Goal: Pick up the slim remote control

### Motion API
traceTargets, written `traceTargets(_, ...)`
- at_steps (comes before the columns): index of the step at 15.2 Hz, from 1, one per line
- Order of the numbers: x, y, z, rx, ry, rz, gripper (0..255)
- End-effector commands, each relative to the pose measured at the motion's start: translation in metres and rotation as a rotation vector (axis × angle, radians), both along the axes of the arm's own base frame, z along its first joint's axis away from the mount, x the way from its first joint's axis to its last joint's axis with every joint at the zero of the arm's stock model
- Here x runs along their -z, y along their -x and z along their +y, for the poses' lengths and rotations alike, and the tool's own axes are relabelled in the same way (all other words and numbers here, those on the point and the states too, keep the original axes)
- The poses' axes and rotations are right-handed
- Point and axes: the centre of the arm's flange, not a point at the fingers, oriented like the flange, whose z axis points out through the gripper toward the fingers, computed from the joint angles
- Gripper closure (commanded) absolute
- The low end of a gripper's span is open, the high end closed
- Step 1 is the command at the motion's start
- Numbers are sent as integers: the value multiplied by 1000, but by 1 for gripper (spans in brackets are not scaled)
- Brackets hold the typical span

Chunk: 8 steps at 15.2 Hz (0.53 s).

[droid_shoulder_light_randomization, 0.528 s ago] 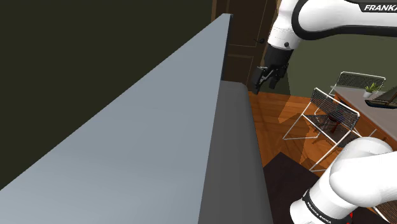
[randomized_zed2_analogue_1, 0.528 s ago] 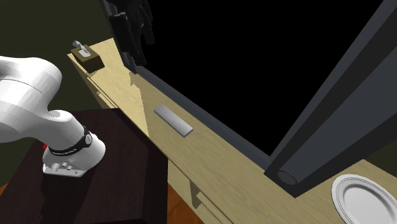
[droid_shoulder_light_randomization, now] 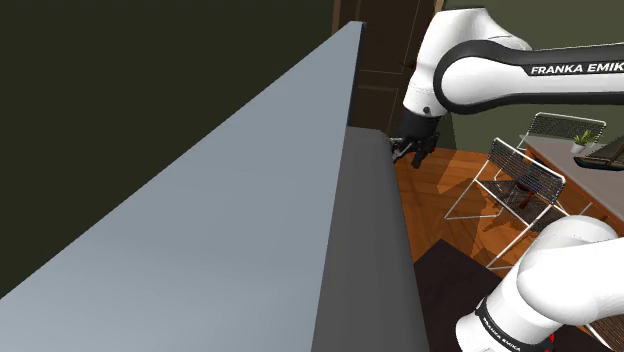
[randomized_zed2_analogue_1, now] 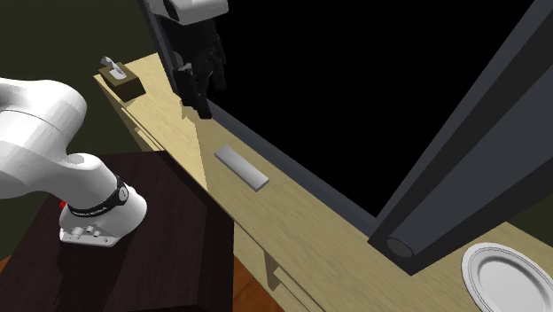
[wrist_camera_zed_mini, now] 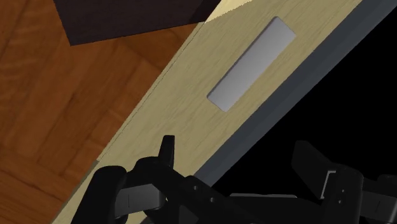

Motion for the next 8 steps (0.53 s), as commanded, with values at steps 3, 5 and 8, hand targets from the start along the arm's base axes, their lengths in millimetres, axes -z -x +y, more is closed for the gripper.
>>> traceTargets(3, 53, -5, 15, 83, -5, 11, 0)
traceTargets(5, 78, -7, 23, 123, -7, 16, 0)
traceTargets(8, 116, -11, 34, 184, -10, 25, 0)
